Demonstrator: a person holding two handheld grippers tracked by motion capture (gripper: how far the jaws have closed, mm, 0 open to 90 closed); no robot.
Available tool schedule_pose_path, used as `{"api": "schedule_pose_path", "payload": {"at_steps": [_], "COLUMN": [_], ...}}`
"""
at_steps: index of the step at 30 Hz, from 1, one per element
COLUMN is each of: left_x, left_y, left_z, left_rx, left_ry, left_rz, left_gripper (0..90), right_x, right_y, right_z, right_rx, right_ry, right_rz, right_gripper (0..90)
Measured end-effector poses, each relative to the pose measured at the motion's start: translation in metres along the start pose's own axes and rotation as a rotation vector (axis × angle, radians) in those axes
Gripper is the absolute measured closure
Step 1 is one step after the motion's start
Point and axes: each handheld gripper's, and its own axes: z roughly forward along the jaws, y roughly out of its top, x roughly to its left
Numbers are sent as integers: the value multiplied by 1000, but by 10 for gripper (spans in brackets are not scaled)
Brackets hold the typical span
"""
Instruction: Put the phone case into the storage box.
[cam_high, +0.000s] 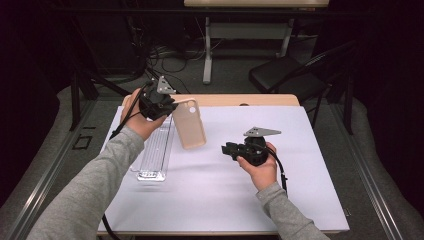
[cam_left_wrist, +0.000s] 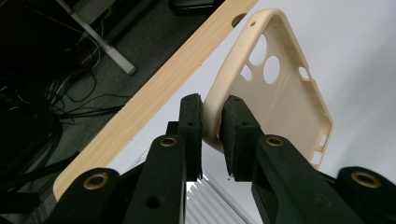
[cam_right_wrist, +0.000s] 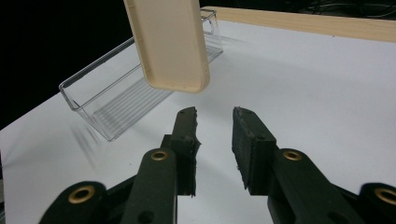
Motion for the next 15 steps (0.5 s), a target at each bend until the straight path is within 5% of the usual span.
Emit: {"api": "schedule_pose_path", "payload": {"at_steps": [15], "left_x": [18], "left_y": [-11], "left_z": [-2], "left_rx": [-22], "left_ry": [19], "left_rz": [5], "left_gripper": [789], "right_x": [-1], "right_y": [-1], "right_z": [2], "right_rx": [26], "right_ry": [-10], "right_rz": [-11], "right_gripper": [666]}}
